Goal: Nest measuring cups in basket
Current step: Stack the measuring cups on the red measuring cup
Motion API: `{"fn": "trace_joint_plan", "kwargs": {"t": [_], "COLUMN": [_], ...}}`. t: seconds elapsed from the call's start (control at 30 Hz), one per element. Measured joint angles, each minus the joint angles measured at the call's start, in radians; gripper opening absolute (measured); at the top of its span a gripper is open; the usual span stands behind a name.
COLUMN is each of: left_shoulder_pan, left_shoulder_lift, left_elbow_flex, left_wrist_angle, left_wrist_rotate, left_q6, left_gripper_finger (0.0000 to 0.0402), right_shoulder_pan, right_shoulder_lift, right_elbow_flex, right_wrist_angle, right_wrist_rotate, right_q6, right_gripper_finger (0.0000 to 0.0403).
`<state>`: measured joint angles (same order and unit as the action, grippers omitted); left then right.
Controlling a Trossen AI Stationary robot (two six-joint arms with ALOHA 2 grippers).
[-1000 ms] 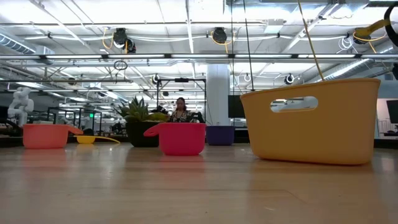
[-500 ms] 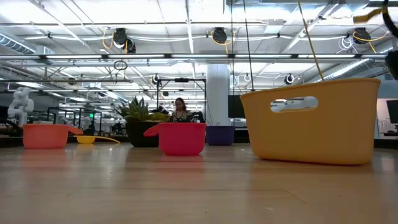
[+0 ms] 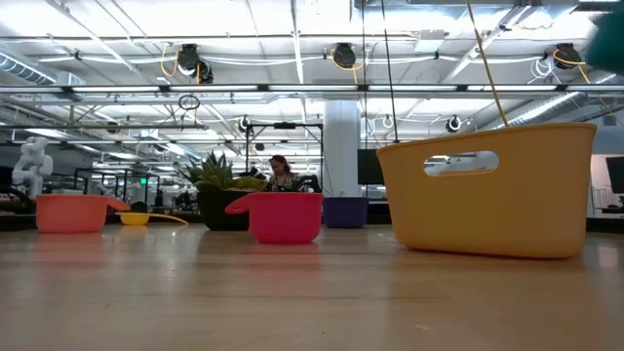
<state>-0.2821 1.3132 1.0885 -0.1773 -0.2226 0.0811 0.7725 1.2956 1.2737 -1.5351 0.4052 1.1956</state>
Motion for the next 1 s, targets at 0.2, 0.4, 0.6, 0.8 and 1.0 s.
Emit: {"fn": "trace_joint_plan", "kwargs": {"t": [0.2, 0.4, 0.6, 0.8, 1.0], "left_shoulder_pan": [0.000, -0.002, -0.026, -0.070, -0.124], "left_shoulder_lift": [0.000, -0.005, -0.007, -0.016, -0.068], "left_elbow_flex": [0.000, 0.000, 0.000, 0.000, -0.001], "left_wrist_angle": [0.029, 0.003, -0.076, -0.182, -0.250], "left_wrist_rotate": [0.085, 0.247, 0.246, 0.194, 0.049], "left_q6": [-0.023, -0.061, -0.112, -0.152, -0.273], "left_gripper_finger": [0.0092, 0.0092, 0.0092, 0.0092, 0.0092], "right_shoulder_pan": [-0.089, -0.286, -0.506, -0.644, -0.718], "right_shoulder_lift": [0.117, 0.168, 0.171, 0.180, 0.260], "right_elbow_flex": [0.164, 0.193, 0.193, 0.192, 0.190], "right_wrist_angle": [0.138, 0.466, 0.720, 0.823, 0.838], "right_wrist_rotate": [0.291, 0.346, 0.215, 0.001, -0.097], "right_q6": [-0.488, -1.076, -1.492, -1.883, -2.228], "right_gripper_finger": [0.0010, 0.0010, 0.0010, 0.0010, 0.0010]}}
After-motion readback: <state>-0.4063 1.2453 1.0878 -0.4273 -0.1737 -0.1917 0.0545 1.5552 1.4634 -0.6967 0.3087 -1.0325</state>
